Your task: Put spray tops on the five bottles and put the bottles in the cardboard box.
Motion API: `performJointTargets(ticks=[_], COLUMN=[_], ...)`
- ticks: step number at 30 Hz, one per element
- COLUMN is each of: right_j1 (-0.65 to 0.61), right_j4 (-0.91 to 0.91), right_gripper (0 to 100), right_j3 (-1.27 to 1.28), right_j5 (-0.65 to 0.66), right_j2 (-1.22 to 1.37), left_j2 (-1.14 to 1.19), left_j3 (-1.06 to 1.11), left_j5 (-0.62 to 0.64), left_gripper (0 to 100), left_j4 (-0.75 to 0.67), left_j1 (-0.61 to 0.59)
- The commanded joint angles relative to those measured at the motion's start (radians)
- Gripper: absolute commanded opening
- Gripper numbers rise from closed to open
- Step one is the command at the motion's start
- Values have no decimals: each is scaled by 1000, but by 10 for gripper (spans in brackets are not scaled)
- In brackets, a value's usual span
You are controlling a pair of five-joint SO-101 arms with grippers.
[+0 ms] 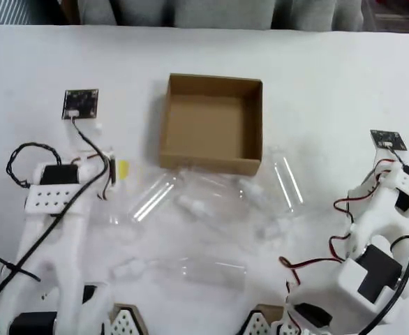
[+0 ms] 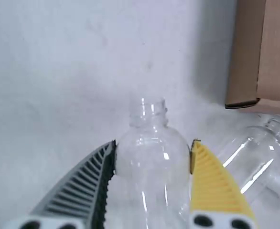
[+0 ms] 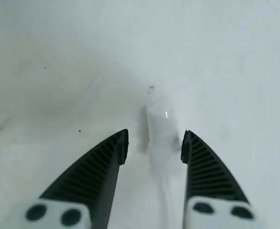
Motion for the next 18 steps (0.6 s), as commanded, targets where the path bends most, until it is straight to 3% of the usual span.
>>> performJointTargets(ticks=[1, 7, 18], right_j1=[-2, 47, 67], right_j4=[131, 170, -76], right_gripper=[152, 151, 151], right_j3=[-64, -23, 149], right_j5=[17, 144, 218], right_j2=[-104, -189, -197], left_j2=[-16, -16, -16], left_j3=[-8, -8, -6], left_j5=[-9, -9, -9], left_gripper=[22, 22, 22], left_j4=[-21, -23, -26], left_j1=[-16, -16, -16])
